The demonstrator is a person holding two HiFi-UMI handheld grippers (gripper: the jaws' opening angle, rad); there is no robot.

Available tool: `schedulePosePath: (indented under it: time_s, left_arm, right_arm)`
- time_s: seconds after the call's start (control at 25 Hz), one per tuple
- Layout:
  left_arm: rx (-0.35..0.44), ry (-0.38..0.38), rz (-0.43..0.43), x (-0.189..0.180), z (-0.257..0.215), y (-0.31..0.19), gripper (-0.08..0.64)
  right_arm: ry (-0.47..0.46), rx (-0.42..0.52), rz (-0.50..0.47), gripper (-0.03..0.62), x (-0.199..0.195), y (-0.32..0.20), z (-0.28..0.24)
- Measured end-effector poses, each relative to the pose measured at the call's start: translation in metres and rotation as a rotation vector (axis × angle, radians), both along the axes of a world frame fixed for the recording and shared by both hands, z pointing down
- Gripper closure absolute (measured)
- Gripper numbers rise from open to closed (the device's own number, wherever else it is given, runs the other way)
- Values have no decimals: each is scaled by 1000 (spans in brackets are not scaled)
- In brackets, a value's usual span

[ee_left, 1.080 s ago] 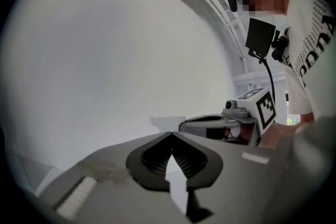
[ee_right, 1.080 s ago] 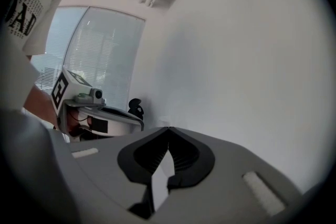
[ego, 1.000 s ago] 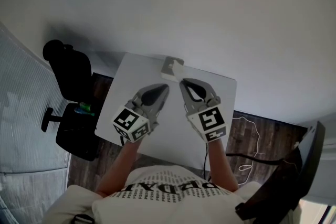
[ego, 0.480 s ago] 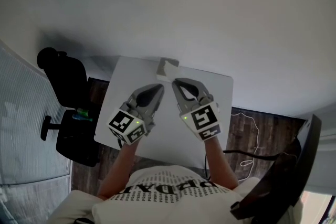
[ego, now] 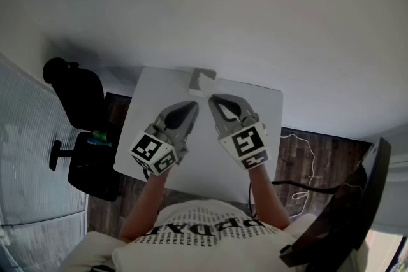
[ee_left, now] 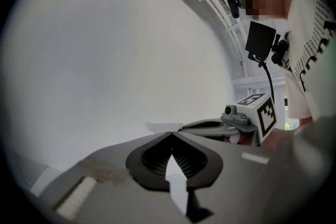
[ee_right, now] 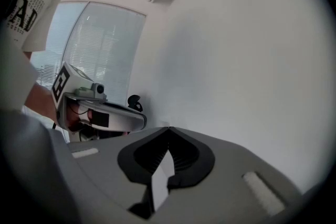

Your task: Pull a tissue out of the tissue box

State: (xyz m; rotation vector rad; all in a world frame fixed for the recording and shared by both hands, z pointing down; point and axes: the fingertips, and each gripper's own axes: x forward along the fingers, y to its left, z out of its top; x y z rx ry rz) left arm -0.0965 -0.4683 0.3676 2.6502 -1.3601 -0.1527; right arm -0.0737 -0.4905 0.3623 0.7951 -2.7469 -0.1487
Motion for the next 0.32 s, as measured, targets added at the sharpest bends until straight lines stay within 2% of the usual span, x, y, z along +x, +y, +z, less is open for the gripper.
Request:
schedulePosePath:
  time_s: [0.32]
  left_arm:
    - [-3,9,0,3,2,1,569]
  right_arm:
    - [8,-1,-5,581,2,0,3]
